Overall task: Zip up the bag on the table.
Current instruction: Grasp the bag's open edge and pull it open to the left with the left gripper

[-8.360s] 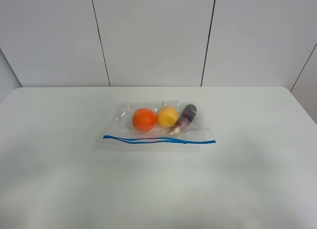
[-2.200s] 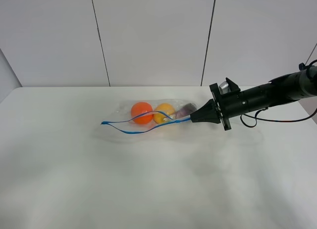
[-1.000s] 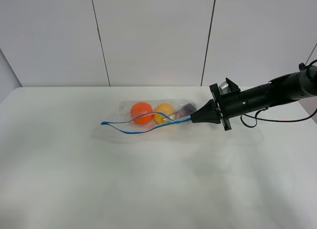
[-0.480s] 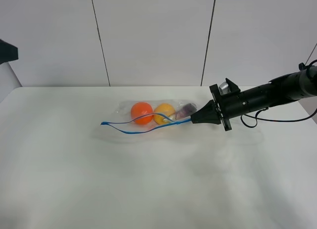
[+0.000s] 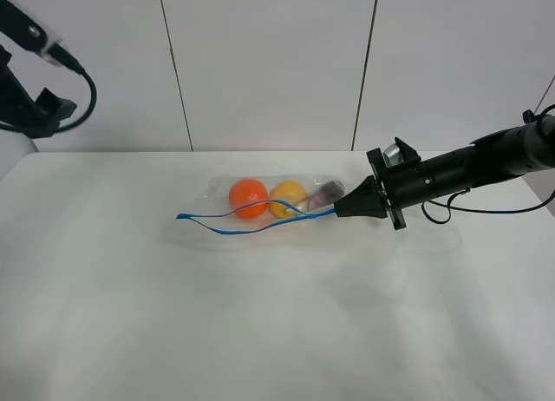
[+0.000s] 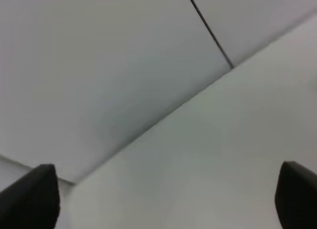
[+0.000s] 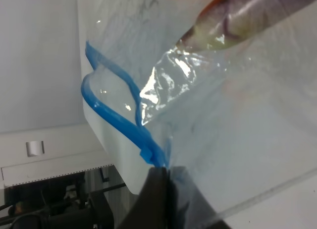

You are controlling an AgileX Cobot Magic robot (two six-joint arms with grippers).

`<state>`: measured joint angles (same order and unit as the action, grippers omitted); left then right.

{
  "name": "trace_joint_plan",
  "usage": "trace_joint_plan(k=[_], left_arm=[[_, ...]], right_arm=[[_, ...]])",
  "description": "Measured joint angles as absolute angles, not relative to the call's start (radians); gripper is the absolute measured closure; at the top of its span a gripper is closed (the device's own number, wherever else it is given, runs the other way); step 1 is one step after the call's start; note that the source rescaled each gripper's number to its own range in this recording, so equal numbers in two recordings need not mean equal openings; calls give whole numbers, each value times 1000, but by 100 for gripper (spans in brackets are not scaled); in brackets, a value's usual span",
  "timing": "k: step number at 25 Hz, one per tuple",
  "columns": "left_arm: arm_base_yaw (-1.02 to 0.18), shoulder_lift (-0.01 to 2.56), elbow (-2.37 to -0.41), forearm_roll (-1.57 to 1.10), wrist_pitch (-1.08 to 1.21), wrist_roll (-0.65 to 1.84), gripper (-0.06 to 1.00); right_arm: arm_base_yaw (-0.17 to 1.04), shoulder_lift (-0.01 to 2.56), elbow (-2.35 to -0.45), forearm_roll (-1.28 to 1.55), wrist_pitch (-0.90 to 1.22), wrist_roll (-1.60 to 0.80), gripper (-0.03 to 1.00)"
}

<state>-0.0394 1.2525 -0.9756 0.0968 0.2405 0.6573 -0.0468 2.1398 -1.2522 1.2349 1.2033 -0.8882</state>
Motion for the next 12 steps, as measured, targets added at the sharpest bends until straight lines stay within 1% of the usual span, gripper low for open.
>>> trace_joint_plan(k=[4,12], left_arm=[[-109,1269,-976,104,229,798,-5],[-370,1269,-976,98,226,825,-5]], right_arm=[[-47,2140,-1252,1234,1203,-888,97],[-47,2140,-1252,1234,1203,-888,97]])
